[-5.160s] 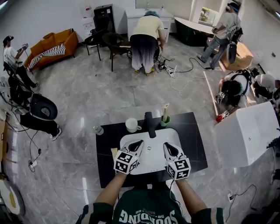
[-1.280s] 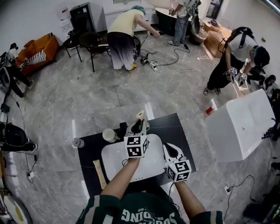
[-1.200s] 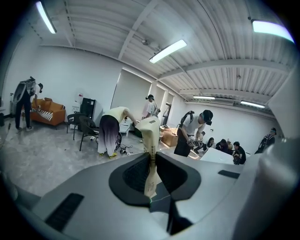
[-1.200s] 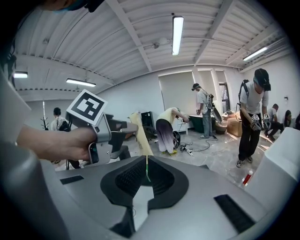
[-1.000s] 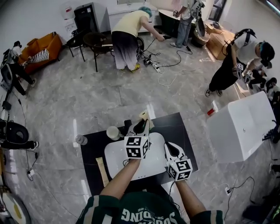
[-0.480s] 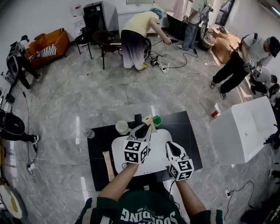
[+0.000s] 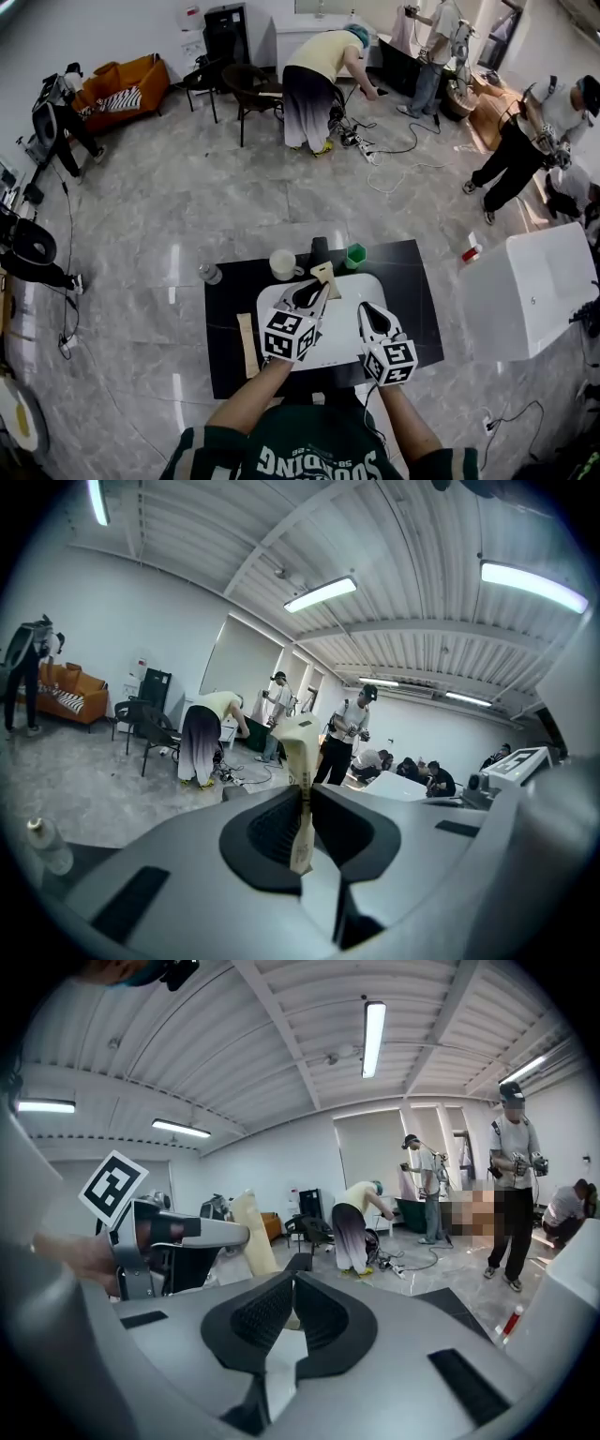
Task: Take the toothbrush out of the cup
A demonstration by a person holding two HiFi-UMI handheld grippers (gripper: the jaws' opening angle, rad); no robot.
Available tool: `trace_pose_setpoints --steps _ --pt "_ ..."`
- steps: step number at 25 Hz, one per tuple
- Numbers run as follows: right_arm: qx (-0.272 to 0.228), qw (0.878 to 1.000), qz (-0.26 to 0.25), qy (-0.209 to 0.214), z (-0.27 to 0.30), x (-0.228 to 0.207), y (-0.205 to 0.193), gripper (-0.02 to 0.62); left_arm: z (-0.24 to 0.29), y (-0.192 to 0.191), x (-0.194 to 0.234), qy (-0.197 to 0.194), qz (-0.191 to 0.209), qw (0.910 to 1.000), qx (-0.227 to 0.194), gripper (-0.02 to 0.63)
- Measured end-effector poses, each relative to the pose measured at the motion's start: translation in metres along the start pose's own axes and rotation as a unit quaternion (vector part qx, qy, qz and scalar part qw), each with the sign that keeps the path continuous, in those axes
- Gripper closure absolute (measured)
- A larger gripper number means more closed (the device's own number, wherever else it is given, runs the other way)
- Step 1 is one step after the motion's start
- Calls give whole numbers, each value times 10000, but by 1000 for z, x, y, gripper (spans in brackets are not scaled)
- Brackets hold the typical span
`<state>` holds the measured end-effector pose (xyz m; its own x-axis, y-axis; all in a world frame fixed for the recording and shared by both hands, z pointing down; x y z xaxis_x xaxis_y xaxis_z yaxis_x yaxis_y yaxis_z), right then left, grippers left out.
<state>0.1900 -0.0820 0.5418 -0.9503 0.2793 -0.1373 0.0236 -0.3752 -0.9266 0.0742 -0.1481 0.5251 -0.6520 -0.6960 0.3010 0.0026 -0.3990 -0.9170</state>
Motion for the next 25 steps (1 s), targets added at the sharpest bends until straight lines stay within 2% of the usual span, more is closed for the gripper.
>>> trace_pose_setpoints --steps 5,25 --pt "11 9999 -64 151 4 19 -2 554 -22 -14 5 -58 -34 9999 145 565" --pt "215 9947 -353 944 46 105 -8 554 -124 -55 83 469 -386 9965 568 566"
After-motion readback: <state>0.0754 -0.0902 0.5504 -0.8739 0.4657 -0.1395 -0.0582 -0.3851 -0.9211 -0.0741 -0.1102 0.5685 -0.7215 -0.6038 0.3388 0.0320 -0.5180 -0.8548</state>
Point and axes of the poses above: the fingertips, and each gripper's own axes: z forward along the fingers, x to its left, y out of its top, the point moved 3 cm from there along -z, backward along the fingers, and after that the axes turned 1 degree about x, right-handed, at the moved point
